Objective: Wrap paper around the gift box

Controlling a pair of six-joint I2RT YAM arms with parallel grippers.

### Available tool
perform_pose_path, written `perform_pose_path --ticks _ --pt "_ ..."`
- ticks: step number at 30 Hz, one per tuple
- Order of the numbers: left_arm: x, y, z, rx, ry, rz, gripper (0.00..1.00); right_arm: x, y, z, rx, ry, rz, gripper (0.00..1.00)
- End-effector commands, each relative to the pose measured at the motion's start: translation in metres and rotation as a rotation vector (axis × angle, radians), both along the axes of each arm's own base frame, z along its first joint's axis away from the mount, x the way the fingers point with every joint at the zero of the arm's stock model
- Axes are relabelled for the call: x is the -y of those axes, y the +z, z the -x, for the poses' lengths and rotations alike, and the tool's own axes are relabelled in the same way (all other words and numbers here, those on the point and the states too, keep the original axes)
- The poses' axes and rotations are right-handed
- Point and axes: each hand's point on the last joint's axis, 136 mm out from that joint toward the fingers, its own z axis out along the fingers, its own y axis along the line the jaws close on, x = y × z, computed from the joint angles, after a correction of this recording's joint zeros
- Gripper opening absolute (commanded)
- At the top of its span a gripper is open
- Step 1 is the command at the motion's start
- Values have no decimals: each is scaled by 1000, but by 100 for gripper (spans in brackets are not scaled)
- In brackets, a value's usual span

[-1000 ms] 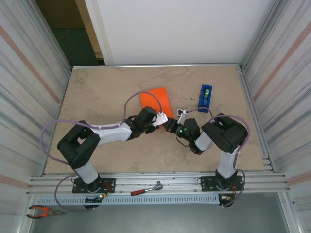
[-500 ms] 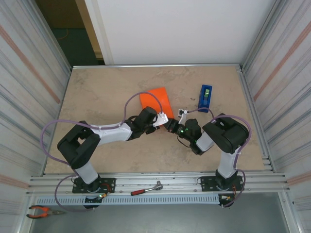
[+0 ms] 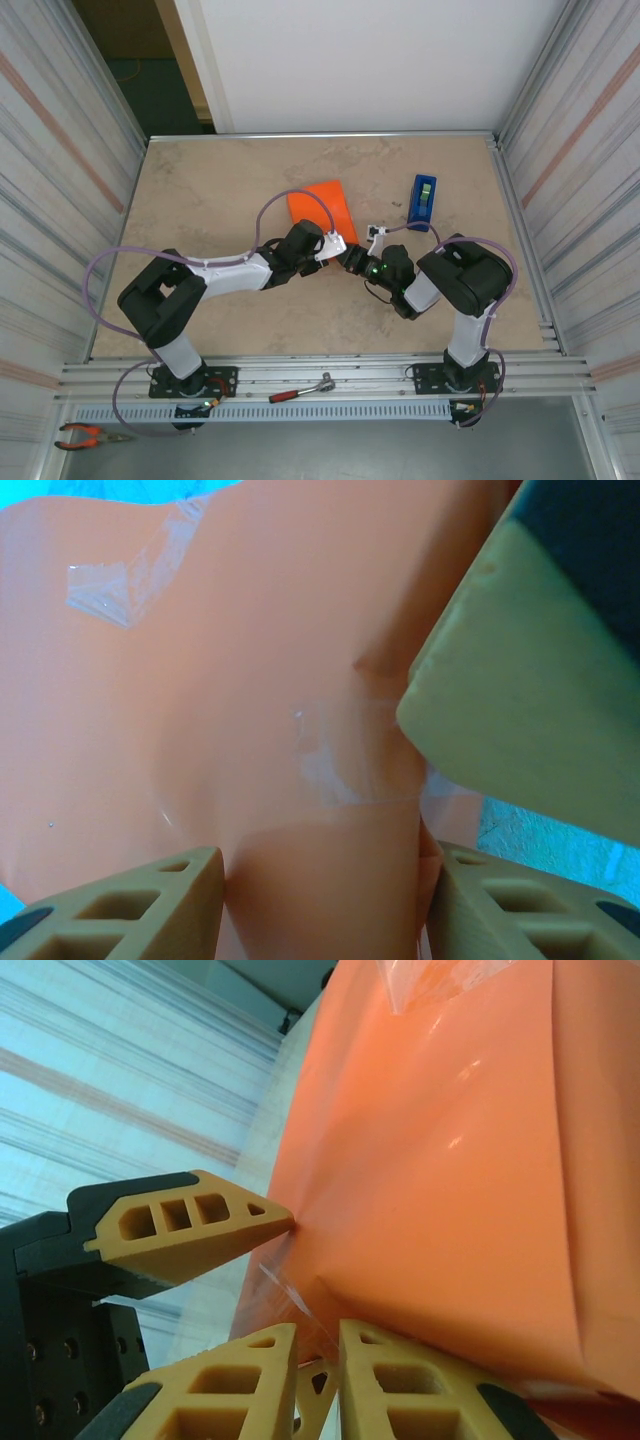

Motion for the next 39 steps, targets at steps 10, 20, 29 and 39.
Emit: perform_pose_path --ticks 10,20,29,39 --pt "-1 -23 14 -85 -31 -56 53 8 4 2 0 -21 -13 22" --pt "0 -24 14 -88 -32 -58 53 10 4 1 -2 -24 -13 24" --pt "0 -24 14 -90 -32 -59 52 11 5 0 -3 -20 -17 24" --pt "0 -24 14 -90 -32 -59 52 16 6 4 -3 -25 -15 25"
